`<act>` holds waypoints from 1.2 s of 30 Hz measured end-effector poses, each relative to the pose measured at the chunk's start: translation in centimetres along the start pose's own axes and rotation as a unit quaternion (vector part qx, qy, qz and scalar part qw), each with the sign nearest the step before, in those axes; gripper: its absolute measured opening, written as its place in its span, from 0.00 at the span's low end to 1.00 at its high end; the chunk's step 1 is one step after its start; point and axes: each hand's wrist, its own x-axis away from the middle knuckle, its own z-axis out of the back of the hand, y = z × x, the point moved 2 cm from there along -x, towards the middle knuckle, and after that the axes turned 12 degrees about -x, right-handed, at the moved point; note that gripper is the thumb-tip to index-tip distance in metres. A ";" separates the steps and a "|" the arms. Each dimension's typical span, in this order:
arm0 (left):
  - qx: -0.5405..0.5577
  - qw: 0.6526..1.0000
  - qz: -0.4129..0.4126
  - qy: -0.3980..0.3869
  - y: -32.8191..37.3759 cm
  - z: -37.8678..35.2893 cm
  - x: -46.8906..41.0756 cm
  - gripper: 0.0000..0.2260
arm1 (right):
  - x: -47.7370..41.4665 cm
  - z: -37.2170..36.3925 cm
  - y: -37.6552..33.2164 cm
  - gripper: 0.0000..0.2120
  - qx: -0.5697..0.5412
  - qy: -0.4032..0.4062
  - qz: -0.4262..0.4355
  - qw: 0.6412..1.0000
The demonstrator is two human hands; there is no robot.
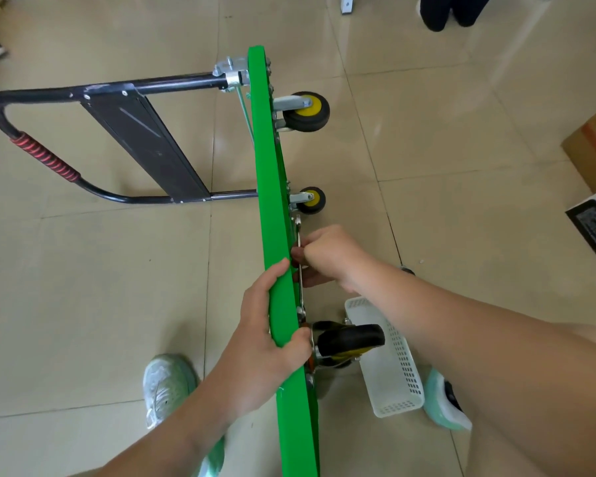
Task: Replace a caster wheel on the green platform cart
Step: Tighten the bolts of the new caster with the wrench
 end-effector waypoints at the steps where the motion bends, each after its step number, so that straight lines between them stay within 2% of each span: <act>1: -0.002 1.000 0.001 -0.001 0.0 -0.1 0.1 0.37 | 0.2 0.1 0.1 0.05 -0.007 0.003 -0.004 1.000; 15: -0.002 1.000 -0.016 0.000 -0.1 -0.1 0.0 0.37 | 0.8 -0.2 0.0 0.04 -0.013 -0.013 0.012 1.000; 18: -0.001 1.000 -0.021 0.003 -0.2 -0.2 -0.1 0.35 | 0.9 1.0 -0.4 0.04 -0.035 0.027 0.047 0.998; 20: 0.004 1.000 -0.026 0.007 -0.1 0.0 0.0 0.34 | 1.3 2.4 -1.6 0.06 -0.076 0.052 0.106 0.990; 23: 0.004 1.000 -0.028 0.006 0.2 0.1 0.1 0.33 | 3.0 3.8 -3.3 0.05 -0.125 0.013 0.158 0.979; 28: 0.007 1.000 -0.019 0.013 0.0 -0.1 0.0 0.33 | 6.6 4.2 -2.4 0.05 -0.140 -0.057 0.158 0.976; 36: 0.042 0.998 -0.026 0.039 0.5 -0.6 0.5 0.24 | 13.4 5.7 -1.3 0.06 -0.212 -0.048 0.185 0.958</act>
